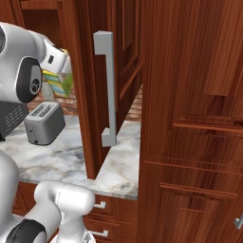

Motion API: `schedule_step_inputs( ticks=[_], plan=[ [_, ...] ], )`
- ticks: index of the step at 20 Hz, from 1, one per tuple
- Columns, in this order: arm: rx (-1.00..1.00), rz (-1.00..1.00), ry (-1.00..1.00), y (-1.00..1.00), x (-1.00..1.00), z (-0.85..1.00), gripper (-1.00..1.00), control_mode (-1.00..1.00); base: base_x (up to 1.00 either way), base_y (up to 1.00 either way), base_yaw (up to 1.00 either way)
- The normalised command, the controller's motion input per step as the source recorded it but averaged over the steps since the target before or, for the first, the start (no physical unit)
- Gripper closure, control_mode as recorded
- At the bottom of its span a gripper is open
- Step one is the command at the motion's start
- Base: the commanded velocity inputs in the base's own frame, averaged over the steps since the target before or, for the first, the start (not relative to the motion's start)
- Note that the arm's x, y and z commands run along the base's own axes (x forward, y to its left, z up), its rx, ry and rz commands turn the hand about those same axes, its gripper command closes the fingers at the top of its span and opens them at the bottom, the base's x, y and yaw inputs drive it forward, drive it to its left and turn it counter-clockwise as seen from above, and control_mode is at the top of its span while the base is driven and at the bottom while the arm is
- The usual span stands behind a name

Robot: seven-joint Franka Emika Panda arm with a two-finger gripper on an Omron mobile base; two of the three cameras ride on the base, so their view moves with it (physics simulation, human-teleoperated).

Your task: Pick the cereal and cereal from the counter and place them in the cabinets closest to them.

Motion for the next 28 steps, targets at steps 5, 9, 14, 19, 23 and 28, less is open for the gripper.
schedule_step_inputs(
  ticks=[5, 9, 14, 19, 23, 28],
  plan=[
    [-0.08, 0.01, 0.00, 0.05, 0.00, 0.00, 1.00, -1.00, 0.00, 0.00, 0.00],
    [0.00, 0.00, 0.00, 0.00, 0.22, 0.00, 1.00, -1.00, 0.00, 0.00, 0.00],
    [0.01, 0.00, 0.00, -0.03, 0.47, 0.03, 1.00, -1.00, 0.00, 0.00, 0.00],
    [0.01, 0.00, 0.00, -0.09, 0.49, 0.08, 1.00, -1.00, 0.00, 0.00, 0.00],
    [0.00, -0.01, -0.02, -0.08, 0.35, 0.05, 1.00, -1.00, 0.00, 0.00, 0.00],
    [-0.09, 0.00, -0.05, -0.02, 0.04, -0.08, 1.00, -1.00, 0.00, 0.00, 0.00]
  ],
)
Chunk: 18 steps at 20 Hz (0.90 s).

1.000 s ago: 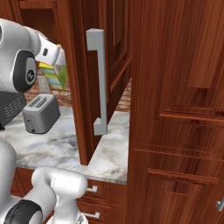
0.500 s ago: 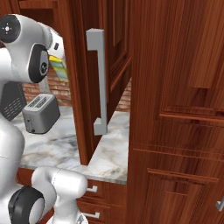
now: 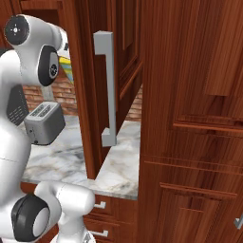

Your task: Pick the cereal and cereal from the counter and place them in the cabinets closest to them.

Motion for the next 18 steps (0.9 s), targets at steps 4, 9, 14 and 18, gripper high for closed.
schedule_step_inputs(
  ticks=[4, 9, 14, 18],
  plan=[
    [-0.02, 0.00, -0.03, 0.00, 0.29, 0.02, 1.00, -1.00, 0.00, 0.00, 0.00],
    [0.00, -0.02, -0.01, 0.00, 0.48, 0.07, 1.00, -1.00, 0.00, 0.00, 0.00],
    [0.00, -0.04, 0.00, 0.00, 0.53, 0.01, 1.00, -1.00, 0.00, 0.00, 0.00],
    [-0.04, -0.05, 0.01, 0.00, 0.45, -0.01, 1.00, -1.00, 0.00, 0.00, 0.00]
  ],
)
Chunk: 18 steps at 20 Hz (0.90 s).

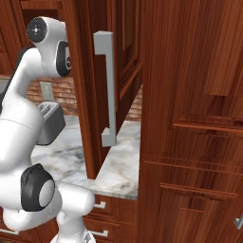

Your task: Pick the cereal and cereal from the counter and place them in the cabinets closest to them.

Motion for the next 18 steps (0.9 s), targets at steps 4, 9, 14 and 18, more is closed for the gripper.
schedule_step_inputs(
  ticks=[4, 9, 14, 18],
  plan=[
    [-0.07, -0.05, 0.08, 0.00, 0.45, -0.12, 1.00, -1.00, 0.00, 0.00, 0.00],
    [-0.02, -0.03, 0.02, 0.00, 0.47, 0.00, 1.00, -1.00, 0.00, 0.00, 0.00],
    [0.00, -0.01, 0.01, 0.00, 0.51, 0.00, 1.00, -1.00, 0.00, 0.00, 0.00],
    [0.00, 0.00, 0.01, 0.00, 0.47, 0.00, 1.00, -1.00, 0.00, 0.00, 0.00]
  ],
)
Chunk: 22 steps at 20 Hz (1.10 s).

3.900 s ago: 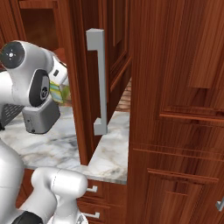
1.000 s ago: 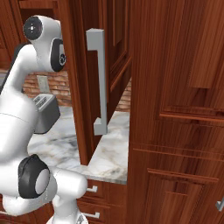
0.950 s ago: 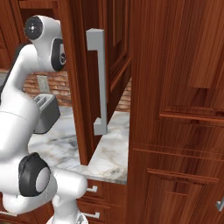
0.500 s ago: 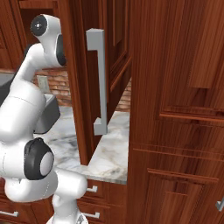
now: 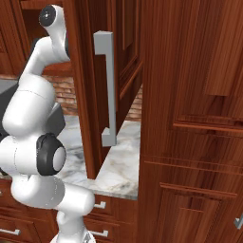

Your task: Pick the cereal and cereal from the counter and place them in the cabinets closest to them.

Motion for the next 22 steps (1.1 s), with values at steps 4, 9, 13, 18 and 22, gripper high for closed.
schedule_step_inputs(
  ticks=[4, 9, 13, 18, 22],
  plan=[
    [0.00, 0.00, 0.03, 0.00, 0.28, -0.12, 1.00, -1.00, 0.00, 0.00, 0.00],
    [0.00, 0.00, 0.00, 0.00, 0.01, 0.00, 1.00, -1.00, 0.00, 0.00, 0.00],
    [0.00, 0.00, 0.00, 0.00, 0.13, -0.01, 1.00, -1.00, 0.00, 0.00, 0.00],
    [0.00, 0.00, 0.00, 0.00, 0.53, -0.12, 1.00, -1.00, 0.00, 0.00, 0.00],
    [0.00, 0.00, 0.01, 0.00, 0.55, -0.08, -1.00, -1.00, 0.00, 0.00, 0.00]
  ],
)
